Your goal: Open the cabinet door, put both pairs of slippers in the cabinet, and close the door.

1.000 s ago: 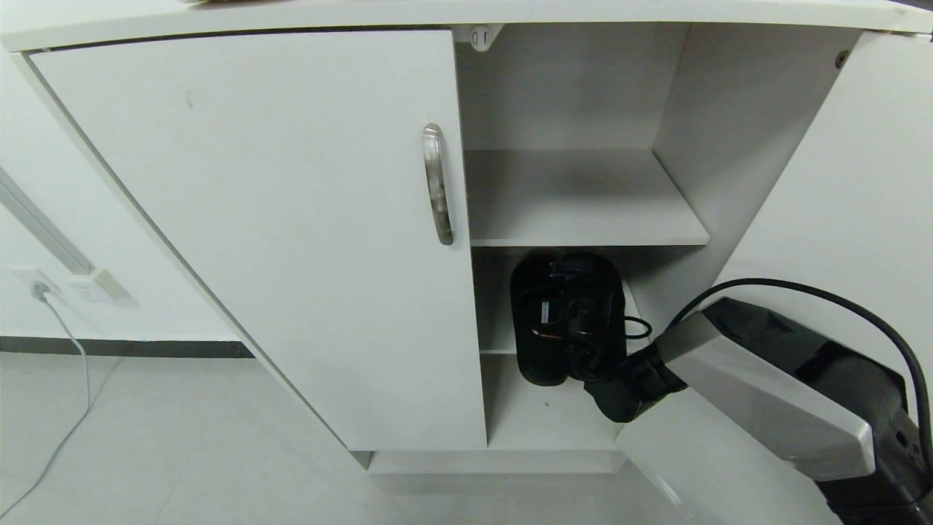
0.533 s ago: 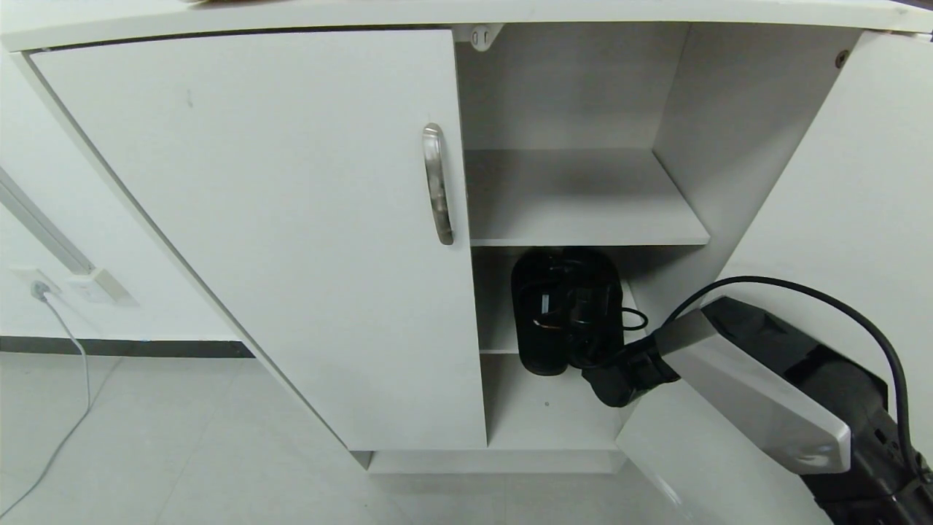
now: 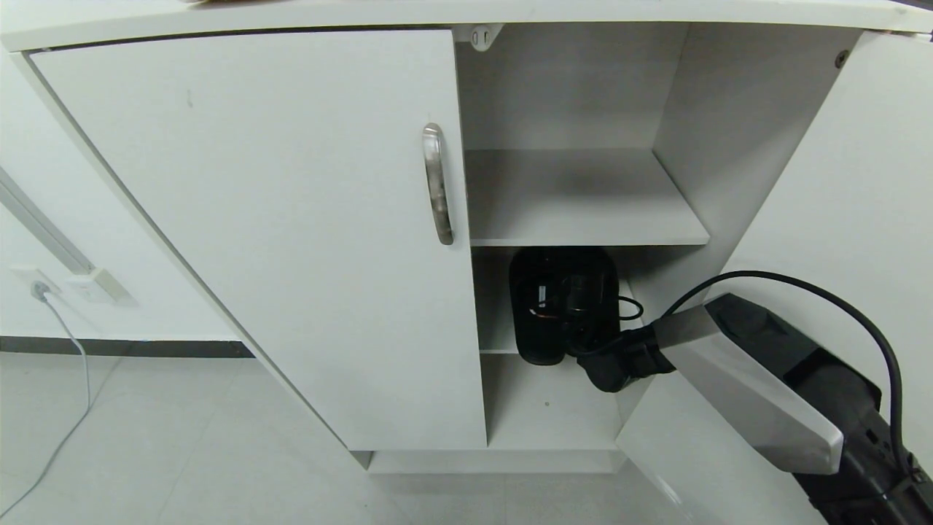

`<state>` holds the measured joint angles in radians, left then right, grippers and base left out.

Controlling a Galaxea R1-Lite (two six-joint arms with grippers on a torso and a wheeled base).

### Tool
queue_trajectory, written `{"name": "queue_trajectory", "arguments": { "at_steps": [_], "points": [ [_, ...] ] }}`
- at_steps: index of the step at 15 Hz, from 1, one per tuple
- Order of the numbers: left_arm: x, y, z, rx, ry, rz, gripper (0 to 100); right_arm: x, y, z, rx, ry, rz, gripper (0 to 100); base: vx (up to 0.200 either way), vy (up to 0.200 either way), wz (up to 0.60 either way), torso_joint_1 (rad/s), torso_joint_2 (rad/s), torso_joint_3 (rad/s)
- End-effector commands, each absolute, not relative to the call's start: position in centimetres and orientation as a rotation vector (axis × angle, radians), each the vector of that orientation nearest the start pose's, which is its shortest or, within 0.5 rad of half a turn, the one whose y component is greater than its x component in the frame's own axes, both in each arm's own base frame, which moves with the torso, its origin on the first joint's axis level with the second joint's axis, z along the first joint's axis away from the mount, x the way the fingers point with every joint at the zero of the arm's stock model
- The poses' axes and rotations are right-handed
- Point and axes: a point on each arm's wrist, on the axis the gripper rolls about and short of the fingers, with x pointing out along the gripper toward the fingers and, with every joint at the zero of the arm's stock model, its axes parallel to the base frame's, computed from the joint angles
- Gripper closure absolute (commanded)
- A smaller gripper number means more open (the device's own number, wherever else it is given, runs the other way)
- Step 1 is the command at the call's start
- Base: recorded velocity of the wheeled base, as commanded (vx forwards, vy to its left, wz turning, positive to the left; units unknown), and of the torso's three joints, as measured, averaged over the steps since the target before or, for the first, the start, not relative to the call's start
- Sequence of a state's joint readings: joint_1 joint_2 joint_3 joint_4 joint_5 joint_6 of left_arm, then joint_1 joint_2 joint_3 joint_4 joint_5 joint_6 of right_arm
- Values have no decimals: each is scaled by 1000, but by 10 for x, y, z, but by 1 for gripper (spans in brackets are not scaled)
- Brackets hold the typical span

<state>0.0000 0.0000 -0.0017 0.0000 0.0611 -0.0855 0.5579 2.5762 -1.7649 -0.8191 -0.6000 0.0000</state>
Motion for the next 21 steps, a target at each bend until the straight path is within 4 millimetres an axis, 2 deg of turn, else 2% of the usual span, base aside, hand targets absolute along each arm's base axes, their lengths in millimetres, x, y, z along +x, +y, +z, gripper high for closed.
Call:
{"name": "queue_trajectory", "arguments": {
  "at_steps": [1, 8, 9, 15, 19, 20, 21],
  "points": [
    [-23, 1, 76, -86, -3, 61, 100, 456, 269, 82, 1, -1, -43, 100, 0, 0, 0, 0, 0, 0],
    [-23, 1, 76, -86, -3, 61, 100, 457, 268, 78, -4, 6, -44, 100, 0, 0, 0, 0, 0, 0],
    [-23, 1, 76, -86, -3, 61, 100, 457, 268, 77, -5, 8, -44, 0, 0, 0, 0, 0, 0, 0],
    [-23, 1, 76, -86, -3, 61, 100, 450, 268, 75, -10, 18, -48, 0, 0, 0, 0, 0, 0, 0],
    [-23, 1, 76, -84, -3, 61, 100, 423, 266, 88, -6, 9, -23, 0, 0, 0, 0, 0, 0, 0],
    [-23, 1, 76, -84, -3, 61, 100, 406, 265, 95, -8, 9, -8, 0, 0, 0, 0, 0, 0, 0],
    [-23, 1, 76, -84, -3, 61, 100, 397, 264, 97, -11, 15, 3, 0, 0, 0, 0, 0, 0, 0]
  ]
}}
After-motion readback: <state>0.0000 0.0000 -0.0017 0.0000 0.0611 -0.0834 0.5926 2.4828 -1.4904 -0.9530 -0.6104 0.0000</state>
